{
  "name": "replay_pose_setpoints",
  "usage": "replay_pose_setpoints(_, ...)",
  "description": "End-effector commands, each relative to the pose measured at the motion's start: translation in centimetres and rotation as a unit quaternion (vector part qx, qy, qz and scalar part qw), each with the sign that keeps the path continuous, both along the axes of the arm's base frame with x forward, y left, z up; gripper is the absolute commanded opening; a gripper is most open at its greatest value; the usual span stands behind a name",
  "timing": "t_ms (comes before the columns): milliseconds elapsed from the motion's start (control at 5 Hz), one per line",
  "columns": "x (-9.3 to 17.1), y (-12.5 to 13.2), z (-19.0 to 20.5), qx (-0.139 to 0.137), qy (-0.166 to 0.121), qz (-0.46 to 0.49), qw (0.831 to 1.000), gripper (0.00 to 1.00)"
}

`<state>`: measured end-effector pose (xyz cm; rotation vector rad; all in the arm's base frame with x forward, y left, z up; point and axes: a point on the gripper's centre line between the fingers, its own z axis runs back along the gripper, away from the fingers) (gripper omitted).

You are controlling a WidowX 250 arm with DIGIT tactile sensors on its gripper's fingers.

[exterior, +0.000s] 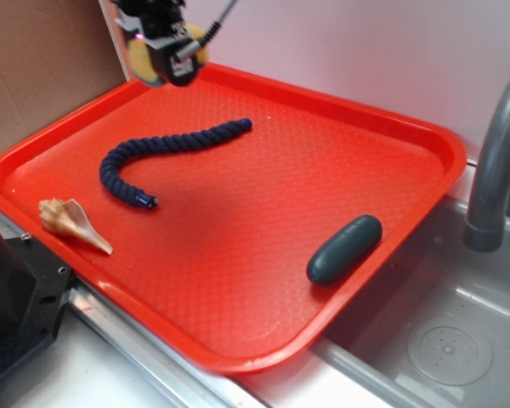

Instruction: Grab the green sponge.

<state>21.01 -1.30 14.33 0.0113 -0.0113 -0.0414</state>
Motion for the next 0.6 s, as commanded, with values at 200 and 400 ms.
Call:
replay_pose_setpoints(200, -2.4, -0.4, 7.8, -0.017, -0.059, 0.107, 0.992, 0.00)
replay_pose_setpoints(400, -2.3, -0.9, 8.5, -0.028, -0.074, 0.084, 0.993, 0.00)
